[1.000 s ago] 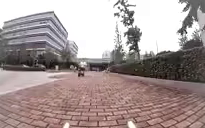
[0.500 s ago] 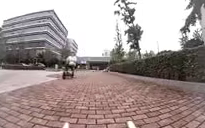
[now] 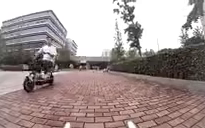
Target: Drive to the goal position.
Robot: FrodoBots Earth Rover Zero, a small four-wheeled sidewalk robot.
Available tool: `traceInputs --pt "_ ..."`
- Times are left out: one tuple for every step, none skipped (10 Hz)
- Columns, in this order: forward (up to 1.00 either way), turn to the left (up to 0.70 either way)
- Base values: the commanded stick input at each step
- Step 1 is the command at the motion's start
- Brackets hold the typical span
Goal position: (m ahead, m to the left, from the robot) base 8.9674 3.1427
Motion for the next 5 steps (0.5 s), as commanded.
traceInputs --pt "0.45 0.00" --pt "0.45 0.00" --pt "0.45 0.00" --pt "0.45 0.00" --pt "0.45 0.00"
